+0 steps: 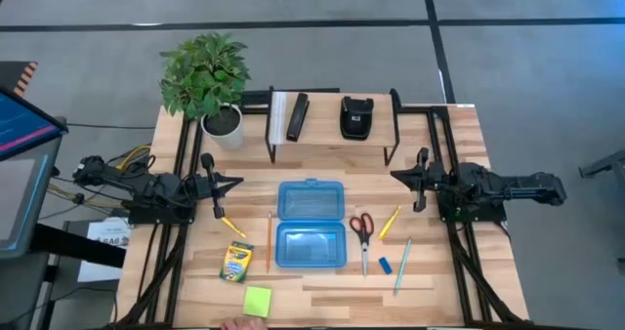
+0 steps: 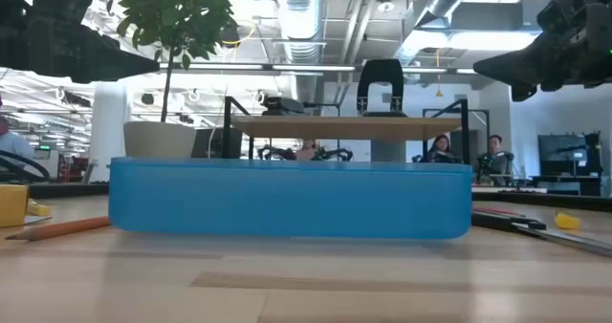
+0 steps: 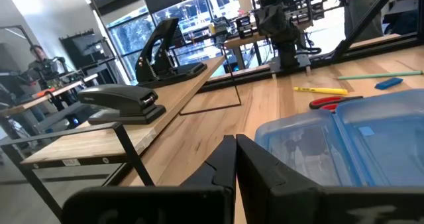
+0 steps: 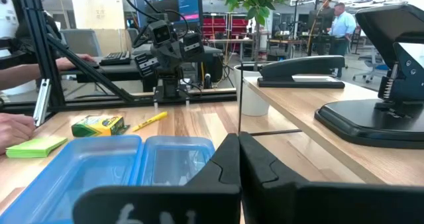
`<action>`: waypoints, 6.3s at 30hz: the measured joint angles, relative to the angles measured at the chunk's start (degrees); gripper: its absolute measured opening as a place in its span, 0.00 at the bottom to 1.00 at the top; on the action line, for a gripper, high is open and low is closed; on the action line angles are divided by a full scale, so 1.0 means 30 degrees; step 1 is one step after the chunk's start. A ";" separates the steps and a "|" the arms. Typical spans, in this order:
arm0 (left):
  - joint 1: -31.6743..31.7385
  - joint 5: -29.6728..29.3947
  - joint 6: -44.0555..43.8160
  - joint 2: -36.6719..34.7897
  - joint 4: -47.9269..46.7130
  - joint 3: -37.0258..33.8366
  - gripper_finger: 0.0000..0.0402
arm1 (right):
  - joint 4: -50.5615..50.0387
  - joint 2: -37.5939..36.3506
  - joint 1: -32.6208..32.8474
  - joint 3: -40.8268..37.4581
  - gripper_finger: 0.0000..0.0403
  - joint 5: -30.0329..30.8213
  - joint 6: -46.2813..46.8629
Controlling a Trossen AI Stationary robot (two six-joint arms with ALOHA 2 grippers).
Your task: Pack school essentials
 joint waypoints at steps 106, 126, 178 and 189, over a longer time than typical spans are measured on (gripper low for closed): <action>0.0000 0.0007 0.0000 -0.0007 0.0000 0.0000 0.00 | -0.0003 0.0005 0.0007 0.0003 0.02 -0.0006 0.0000; 0.0000 -0.0001 0.0000 0.0001 0.0002 0.0000 0.00 | 0.0002 0.0006 0.0007 0.0003 0.02 0.0001 0.0000; -0.0136 0.8136 -1.0956 1.2155 -0.8964 0.6476 0.19 | 0.0003 0.0004 0.0002 0.0003 0.02 -0.0006 -0.0002; -0.1755 0.9369 -1.0077 1.9657 -1.2959 0.9488 0.42 | -0.0002 0.0001 0.0000 0.0003 0.02 -0.0001 -0.0005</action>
